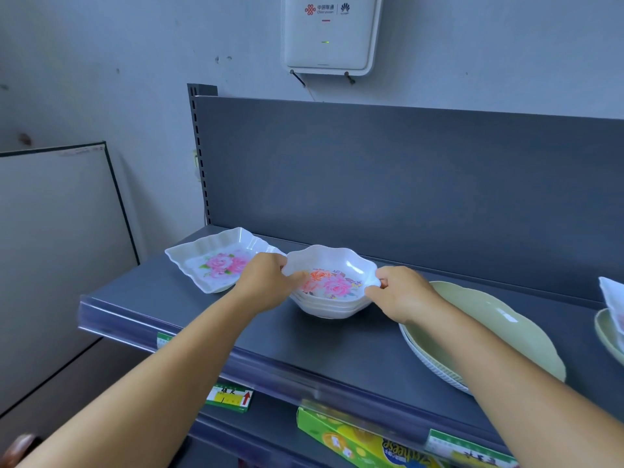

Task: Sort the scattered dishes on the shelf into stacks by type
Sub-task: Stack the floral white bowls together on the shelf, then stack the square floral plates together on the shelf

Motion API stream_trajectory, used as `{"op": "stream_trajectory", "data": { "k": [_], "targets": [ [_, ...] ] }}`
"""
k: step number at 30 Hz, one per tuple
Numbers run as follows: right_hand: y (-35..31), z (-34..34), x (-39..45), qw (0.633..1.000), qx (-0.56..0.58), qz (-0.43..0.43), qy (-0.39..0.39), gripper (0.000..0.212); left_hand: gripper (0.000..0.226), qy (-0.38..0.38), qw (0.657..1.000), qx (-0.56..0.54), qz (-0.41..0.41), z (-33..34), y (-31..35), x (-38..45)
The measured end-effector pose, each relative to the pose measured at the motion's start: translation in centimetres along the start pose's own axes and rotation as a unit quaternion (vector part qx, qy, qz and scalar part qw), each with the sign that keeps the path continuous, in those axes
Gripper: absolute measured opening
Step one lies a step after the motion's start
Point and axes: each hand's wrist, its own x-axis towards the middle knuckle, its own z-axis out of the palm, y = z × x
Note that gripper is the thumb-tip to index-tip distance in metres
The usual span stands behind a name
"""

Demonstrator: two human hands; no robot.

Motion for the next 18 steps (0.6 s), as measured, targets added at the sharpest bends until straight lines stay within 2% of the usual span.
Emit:
{"op": "stream_trajectory", "data": {
  "k": [3, 8, 11, 14, 18],
  "targets": [
    [-0.1, 0.2, -0.2, 1.0, -0.005, -0.001, -0.01, 0.034, 0.037, -0.022, 0.999, 0.021, 0.012, -0.1, -0.2, -0.4],
    [-0.7, 0.0, -0.1, 0.998, -0.058, 0.01, -0.007, 0.034, 0.042, -0.018, 0.996, 0.084, 0.034, -0.3, 0.1, -0.6],
    [-1.6, 0.1, -0.5, 0.997, -0.077, -0.002, -0.002, 0.021, 0.038, -0.007, 0.99, 0.133, 0.05, -0.7, -0.4, -0.9],
    [-3.1, 0.5, -1.4, 0.994, -0.096, -0.047, 0.025, 0.044, 0.033, 0.033, 0.973, 0.218, 0.07, -1.9, -1.5, -1.3],
    [-6.7, 1.8, -2.2, 0.985, -0.095, -0.132, 0.051, 0.039, 0.035, 0.069, 0.954, 0.287, 0.06, -4.2, -3.4, -1.7]
  ]
}}
